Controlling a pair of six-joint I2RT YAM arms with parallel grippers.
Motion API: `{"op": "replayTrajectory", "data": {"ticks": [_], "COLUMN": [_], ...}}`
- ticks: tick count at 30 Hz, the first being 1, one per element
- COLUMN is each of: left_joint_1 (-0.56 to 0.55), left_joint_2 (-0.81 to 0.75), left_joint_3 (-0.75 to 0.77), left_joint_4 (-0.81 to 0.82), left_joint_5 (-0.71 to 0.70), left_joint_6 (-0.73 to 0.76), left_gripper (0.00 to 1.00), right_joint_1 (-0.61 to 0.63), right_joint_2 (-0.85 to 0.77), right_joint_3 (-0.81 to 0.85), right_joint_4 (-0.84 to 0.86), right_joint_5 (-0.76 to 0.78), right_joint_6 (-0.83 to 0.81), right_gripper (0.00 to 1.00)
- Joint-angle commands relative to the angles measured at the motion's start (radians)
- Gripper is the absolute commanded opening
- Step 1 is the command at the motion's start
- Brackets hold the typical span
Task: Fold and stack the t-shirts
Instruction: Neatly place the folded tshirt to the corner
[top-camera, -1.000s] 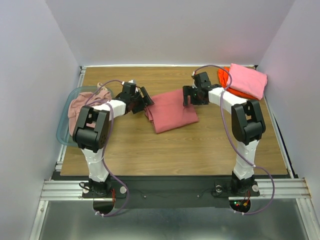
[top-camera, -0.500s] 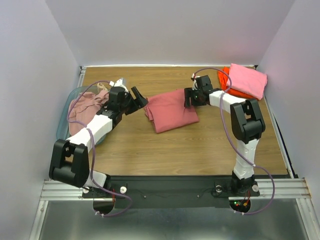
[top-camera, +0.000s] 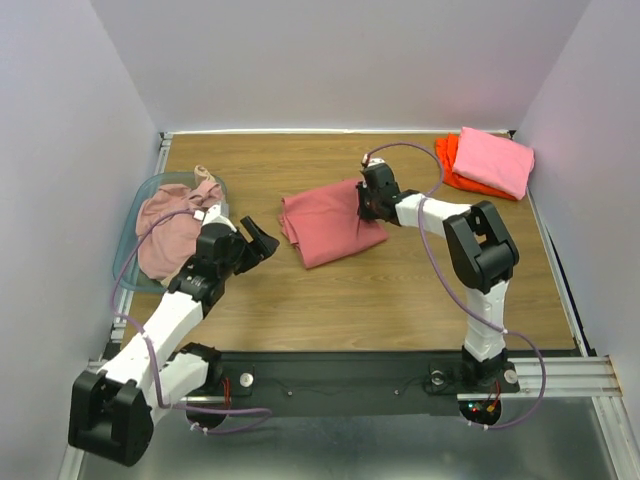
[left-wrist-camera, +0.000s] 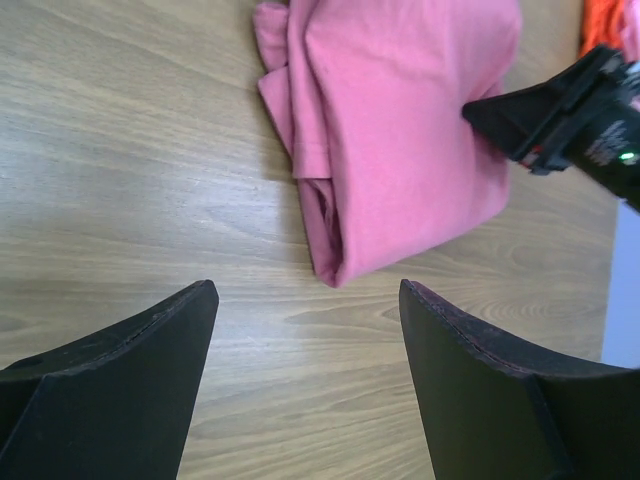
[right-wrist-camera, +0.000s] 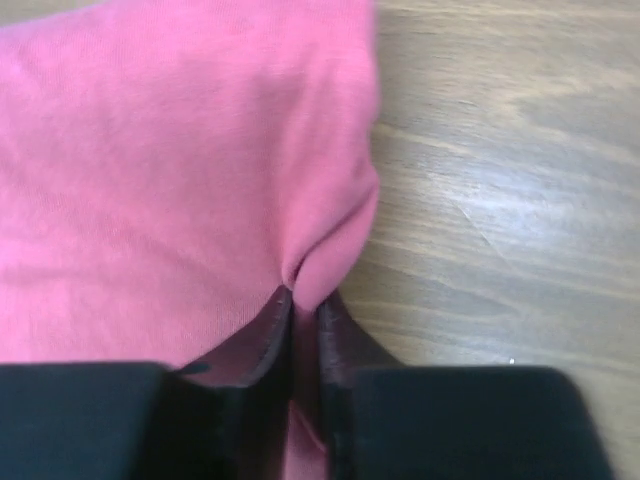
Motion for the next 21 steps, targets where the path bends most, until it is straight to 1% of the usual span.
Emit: {"op": "replayTrajectory", "data": {"ticks": [1,2,3,5,6,8,12,13,15,21], "left_joint_1": [-0.006,-0.006,-0.006,-0.006,-0.006,-0.006,-0.006,-0.004,-0.004,-0.004], "left_joint_2": [-0.103,-0.114,-0.129,-0.143,-0.149,-0.169,-0.192,-0.192,-0.19,-0.192], "left_joint_3": [-0.018,-0.011,-0.004,0.005,0.008,0.006,0.008,0.012,0.019,0.009], "left_joint_4": [-0.043,-0.066,-0.079,-0.118,-0.127,-0.135,-0.13,-0.135,-0.152,-0.173], "left_joint_5": [-0.044,-0.047,-0.067,-0.087,-0.124,-0.127,-0.138,-0.147,-0.155,-0.17], "left_joint_6": [-0.017,-0.014,-0.012,-0.006,-0.008,-0.015,-0.022,-0.022,-0.028,-0.045], "left_gripper": [0.85,0.85,0.85,0.85,0.85,0.85,0.85,0.85,0.85,0.85], "right_joint_1": [0.019,0.016,-0.002,-0.027,-0.044,-0.098,-0.168,-0.188,-0.21,-0.28], "right_joint_2": [0.066,0.057,0.032,0.0,-0.017,-0.057,-0.091,-0.088,-0.077,-0.003], "right_joint_3": [-0.048,-0.036,-0.027,-0.002,0.009,0.036,0.119,0.162,0.208,0.38], "right_joint_4": [-0.141,-0.144,-0.151,-0.151,-0.151,-0.153,-0.153,-0.151,-0.153,-0.154], "right_joint_5": [0.134,0.192,0.217,0.248,0.265,0.277,0.358,0.39,0.409,0.452], "right_joint_6": [0.047,0.034,0.027,0.001,-0.037,-0.079,-0.211,-0.231,-0.295,-0.4], "right_gripper": [0.09,0.05,0.0,0.0,0.0,0.0,0.0,0.0,0.0,0.0]}}
